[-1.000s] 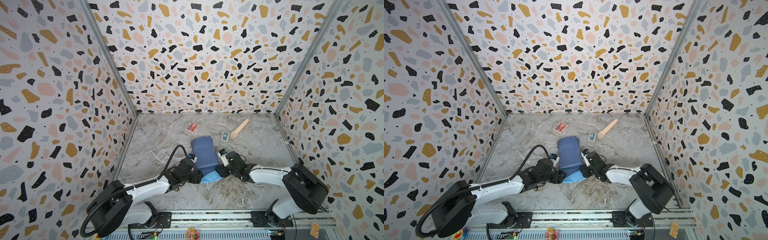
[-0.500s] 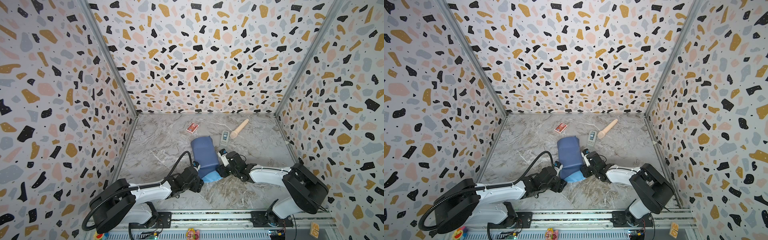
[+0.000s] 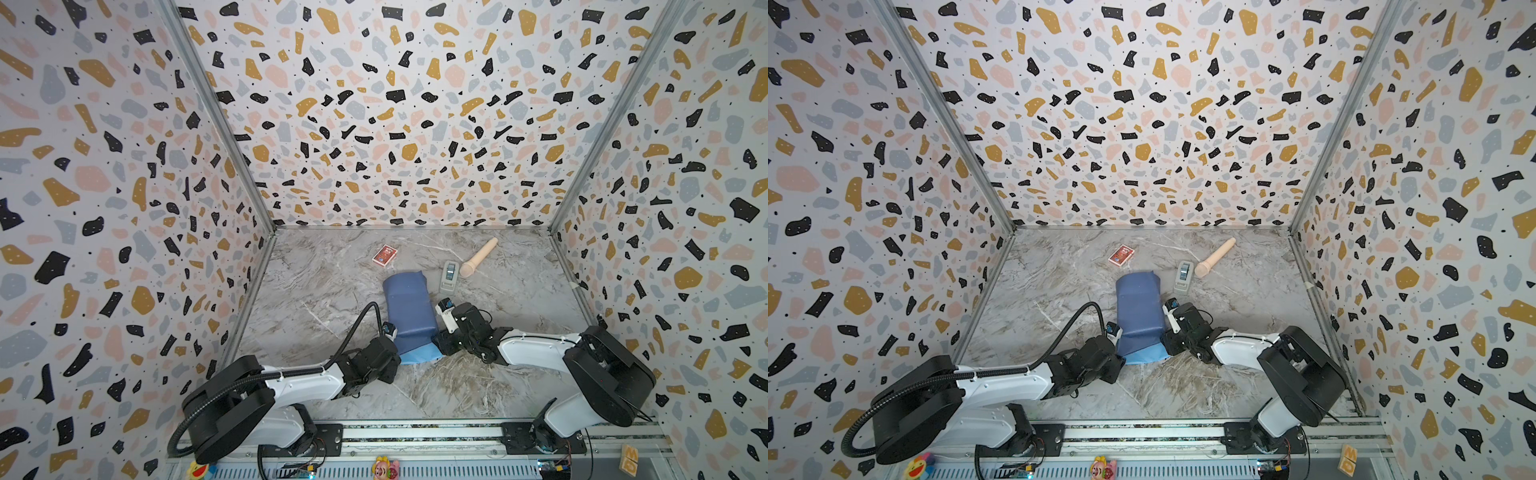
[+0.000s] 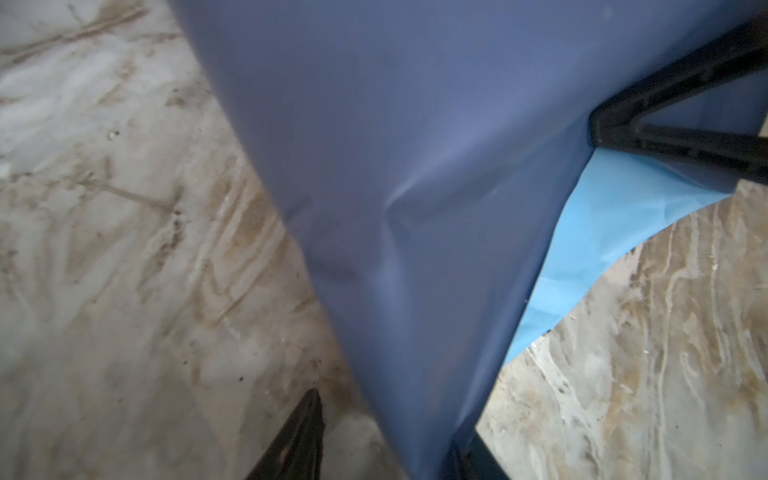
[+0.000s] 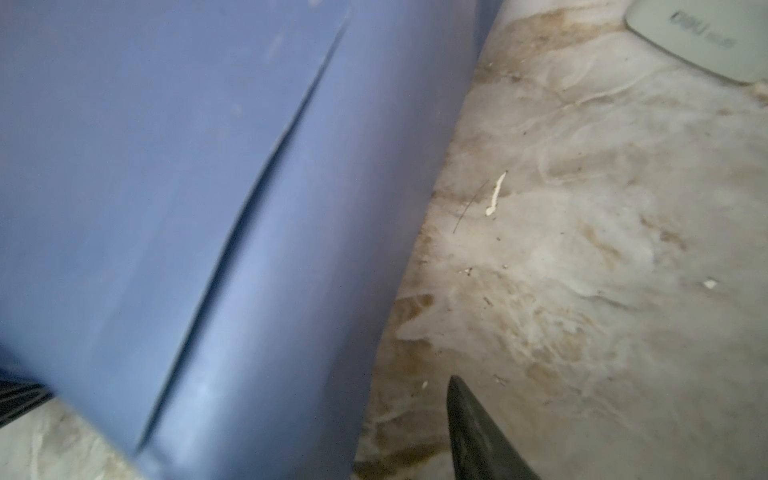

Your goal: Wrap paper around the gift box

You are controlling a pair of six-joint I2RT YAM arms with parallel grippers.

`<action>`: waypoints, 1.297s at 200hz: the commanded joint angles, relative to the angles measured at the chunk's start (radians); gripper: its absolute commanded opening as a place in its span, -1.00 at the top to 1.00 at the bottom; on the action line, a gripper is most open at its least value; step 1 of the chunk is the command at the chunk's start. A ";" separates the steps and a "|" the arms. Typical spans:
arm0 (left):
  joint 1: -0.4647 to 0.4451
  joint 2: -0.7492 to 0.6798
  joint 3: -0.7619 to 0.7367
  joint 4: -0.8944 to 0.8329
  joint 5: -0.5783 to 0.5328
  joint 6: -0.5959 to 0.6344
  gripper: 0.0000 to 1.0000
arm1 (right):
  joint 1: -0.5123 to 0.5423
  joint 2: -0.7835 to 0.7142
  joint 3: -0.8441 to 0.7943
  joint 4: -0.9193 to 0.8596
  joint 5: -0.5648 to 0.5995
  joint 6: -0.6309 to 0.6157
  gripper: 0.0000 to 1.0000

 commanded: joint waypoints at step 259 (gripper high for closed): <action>-0.044 -0.019 -0.099 0.051 -0.143 -0.167 0.87 | -0.006 -0.054 -0.003 0.005 -0.121 0.084 -0.06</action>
